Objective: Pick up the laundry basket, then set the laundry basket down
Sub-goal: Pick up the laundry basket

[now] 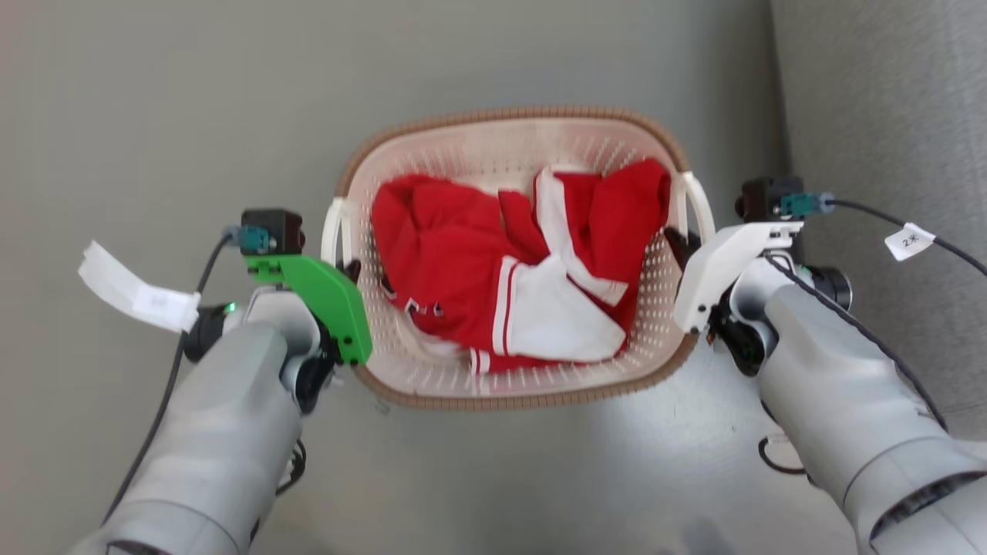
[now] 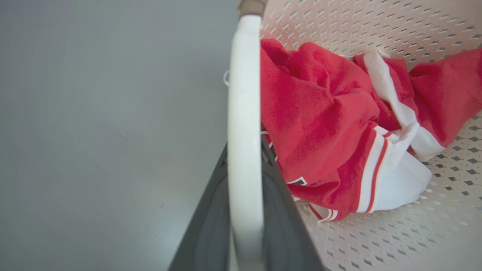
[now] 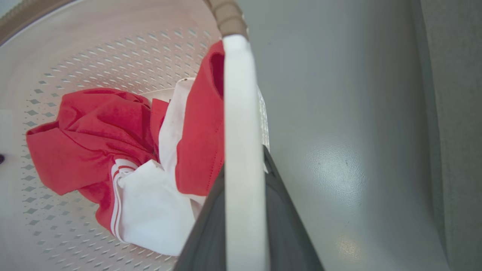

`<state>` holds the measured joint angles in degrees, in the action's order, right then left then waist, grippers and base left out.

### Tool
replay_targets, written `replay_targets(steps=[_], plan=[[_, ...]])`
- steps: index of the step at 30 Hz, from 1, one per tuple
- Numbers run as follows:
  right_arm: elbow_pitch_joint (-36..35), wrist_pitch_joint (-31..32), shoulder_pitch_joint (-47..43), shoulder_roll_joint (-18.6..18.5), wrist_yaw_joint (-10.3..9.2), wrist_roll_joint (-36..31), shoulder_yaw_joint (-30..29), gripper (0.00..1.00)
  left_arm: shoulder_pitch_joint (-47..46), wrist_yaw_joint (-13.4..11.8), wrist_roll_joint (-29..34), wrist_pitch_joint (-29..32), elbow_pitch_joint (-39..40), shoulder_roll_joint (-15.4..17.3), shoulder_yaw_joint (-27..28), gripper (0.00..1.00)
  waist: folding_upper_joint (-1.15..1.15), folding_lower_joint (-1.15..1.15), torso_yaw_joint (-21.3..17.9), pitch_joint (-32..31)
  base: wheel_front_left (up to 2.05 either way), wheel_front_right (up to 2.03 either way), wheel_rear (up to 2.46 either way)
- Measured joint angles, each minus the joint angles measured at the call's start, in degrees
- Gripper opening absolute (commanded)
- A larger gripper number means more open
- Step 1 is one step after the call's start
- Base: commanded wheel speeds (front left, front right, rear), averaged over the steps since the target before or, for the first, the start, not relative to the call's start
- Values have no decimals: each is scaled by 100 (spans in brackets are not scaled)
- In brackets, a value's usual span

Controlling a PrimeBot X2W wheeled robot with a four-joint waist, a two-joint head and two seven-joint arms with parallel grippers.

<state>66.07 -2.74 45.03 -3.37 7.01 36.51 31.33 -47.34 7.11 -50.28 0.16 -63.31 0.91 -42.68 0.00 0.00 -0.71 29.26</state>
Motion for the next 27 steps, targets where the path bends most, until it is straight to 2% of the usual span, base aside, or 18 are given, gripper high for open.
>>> replay_targets(steps=[14, 27], plan=[[-64, 691, -630, -25, -9, 465, 448, 0, 723, -1, -398, 422, -22, 20, -261, 0, 0, 0, -83, -1029, 0, 0, 0], [-109, 1091, -1385, -22, -13, 803, 839, 0, 1471, -1, -722, 695, -98, 25, -450, 0, 0, 0, -156, -2059, 0, 0, 0]])
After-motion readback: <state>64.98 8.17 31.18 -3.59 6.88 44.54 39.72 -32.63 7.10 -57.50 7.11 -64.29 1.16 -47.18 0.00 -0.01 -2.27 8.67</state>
